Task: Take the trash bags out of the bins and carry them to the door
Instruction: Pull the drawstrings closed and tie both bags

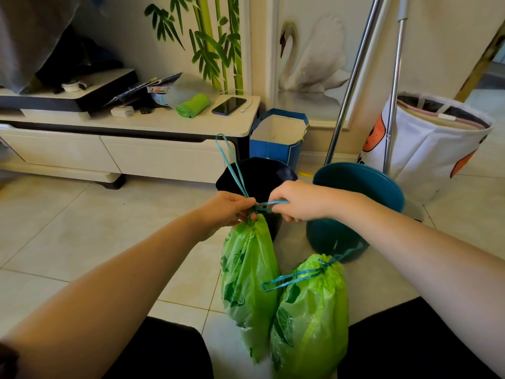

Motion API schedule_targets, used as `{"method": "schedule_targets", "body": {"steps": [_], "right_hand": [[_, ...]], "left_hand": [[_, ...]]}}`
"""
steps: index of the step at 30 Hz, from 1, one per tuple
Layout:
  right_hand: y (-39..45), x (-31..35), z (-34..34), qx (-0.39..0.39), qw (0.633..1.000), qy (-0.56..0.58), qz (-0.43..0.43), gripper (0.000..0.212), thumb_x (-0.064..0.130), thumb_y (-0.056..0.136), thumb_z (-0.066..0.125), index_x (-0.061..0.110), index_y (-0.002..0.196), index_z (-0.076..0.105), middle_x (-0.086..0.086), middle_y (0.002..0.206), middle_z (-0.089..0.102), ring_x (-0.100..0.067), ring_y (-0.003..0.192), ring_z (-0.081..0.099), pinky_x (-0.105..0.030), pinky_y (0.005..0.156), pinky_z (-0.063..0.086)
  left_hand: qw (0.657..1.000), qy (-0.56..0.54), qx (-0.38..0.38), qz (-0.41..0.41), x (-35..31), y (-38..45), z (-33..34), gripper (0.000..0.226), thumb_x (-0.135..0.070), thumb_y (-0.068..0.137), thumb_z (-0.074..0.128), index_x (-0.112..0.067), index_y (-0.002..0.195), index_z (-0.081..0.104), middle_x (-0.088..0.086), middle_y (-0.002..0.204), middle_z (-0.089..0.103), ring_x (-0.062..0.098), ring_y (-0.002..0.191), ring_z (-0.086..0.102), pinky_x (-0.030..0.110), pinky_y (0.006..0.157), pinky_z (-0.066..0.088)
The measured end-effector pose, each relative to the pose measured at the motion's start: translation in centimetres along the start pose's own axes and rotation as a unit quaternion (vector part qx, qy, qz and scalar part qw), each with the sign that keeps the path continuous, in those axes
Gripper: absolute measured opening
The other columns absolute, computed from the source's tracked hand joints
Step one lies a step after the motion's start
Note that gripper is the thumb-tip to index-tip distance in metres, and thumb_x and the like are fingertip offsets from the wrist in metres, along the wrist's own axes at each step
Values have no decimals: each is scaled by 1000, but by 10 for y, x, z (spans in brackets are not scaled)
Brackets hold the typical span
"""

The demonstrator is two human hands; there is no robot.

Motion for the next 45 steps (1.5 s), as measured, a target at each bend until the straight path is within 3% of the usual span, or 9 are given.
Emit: {"method": "schedule_targets", "body": {"steps": [2,6,12,17,20,31,35,40,45], "right_hand": [[0,1,-9,-28,999,14,-8,29,20,97,42,19,73,59,-4,66,56,-16,56,46,-31,57,39],[-5,-4,-20,27,983,179,40,34,21,100,37,8,88,66,2,54,42,-11,48,36,-25,51,39],[-19,-23,-7,224,928,252,160,66,60,93,31,7,104,68,-11,85,73,-23,77,69,-43,85,53],[6,-40,4,-21,971,216,97,37,42,97,42,18,90,69,-2,83,71,-21,81,67,-36,76,56],[18,-31,25,-16,982,186,31,9,22,90,60,20,97,66,0,92,69,-19,82,68,-35,71,59],[38,-5,45,-80,982,170,-10,6,15,85,62,12,90,64,-5,82,64,-17,73,62,-34,62,58],[40,-5,46,-83,980,179,1,6,17,87,63,12,89,63,-7,81,65,-21,73,63,-34,62,57],[39,-4,49,-68,967,242,35,15,12,88,60,0,95,65,-17,85,64,-20,70,61,-28,57,53],[33,-7,48,-80,946,307,62,15,8,93,52,5,101,64,-7,82,62,-13,66,60,-28,62,54]], "left_hand": [[1000,-27,-7,-7,0,0,-2,33,-29,95,54,-3,109,69,5,81,66,21,84,49,31,81,40],[999,-48,5,6,-1,0,-6,34,-28,93,58,2,104,68,6,86,62,22,88,45,31,82,38],[999,-21,37,17,-1,-4,-8,29,-26,92,59,-3,103,72,1,84,68,17,85,51,32,87,41],[998,7,65,24,-3,-5,-7,25,-25,90,61,-5,96,74,4,86,69,20,89,53,41,97,44],[997,34,56,27,-4,-6,-8,27,-22,87,65,1,100,72,13,94,69,19,91,58,46,102,44],[973,149,-32,173,-8,-3,-20,13,-1,70,80,-11,76,74,13,80,73,27,75,68,39,75,57],[918,299,-66,253,-7,3,-18,13,-6,72,77,-16,77,70,-5,73,67,10,68,64,32,67,54],[766,490,-101,404,-10,-9,-6,11,-8,73,67,-10,81,59,6,77,60,27,71,56,34,54,43],[717,516,-133,449,-9,-15,-6,7,-10,78,60,-9,77,53,6,65,55,30,59,50,34,49,38]]}}
Point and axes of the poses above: each hand's wrist, its own y-axis towards the middle knuckle, its own z-axis out of the palm, x = y × z, the point moved 3 cm from there along y, towards the middle knuckle
